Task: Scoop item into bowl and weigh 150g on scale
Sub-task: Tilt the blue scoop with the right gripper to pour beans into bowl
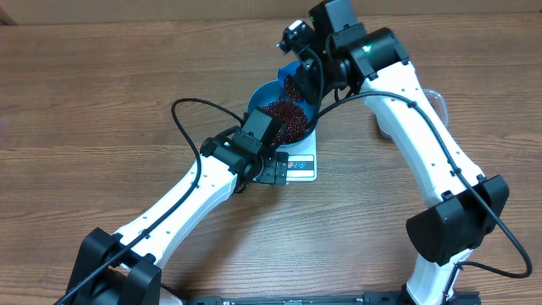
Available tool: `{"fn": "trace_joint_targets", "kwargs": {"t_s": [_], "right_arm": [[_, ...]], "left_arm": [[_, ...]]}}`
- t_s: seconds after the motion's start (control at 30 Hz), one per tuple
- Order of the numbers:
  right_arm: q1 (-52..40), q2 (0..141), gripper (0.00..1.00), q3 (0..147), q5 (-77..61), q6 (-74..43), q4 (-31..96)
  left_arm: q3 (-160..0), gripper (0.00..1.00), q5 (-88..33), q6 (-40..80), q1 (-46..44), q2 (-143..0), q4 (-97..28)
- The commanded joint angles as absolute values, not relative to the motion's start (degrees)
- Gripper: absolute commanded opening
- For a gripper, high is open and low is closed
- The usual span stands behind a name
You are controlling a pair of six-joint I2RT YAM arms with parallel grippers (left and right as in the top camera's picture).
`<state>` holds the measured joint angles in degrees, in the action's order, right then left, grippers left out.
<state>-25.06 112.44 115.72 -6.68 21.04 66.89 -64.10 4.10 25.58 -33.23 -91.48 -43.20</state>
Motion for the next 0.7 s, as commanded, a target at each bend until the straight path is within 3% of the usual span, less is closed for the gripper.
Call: {"fn": "trace_joint_targets", "kwargs": {"t_s": [0.0, 0.67], "right_arm": [[-26.0, 111.4, 0.04, 117.3, -1.5, 25.9, 66.2], [-27.0, 107.5, 0.04, 117.5, -1.8, 30.3, 66.2]], "left_arm": [[-63.8, 1.0, 3.8, 26.4, -33.0, -91.0, -43.0], [-63.8, 1.0, 3.8, 26.4, -33.0, -91.0, -43.0]]}}
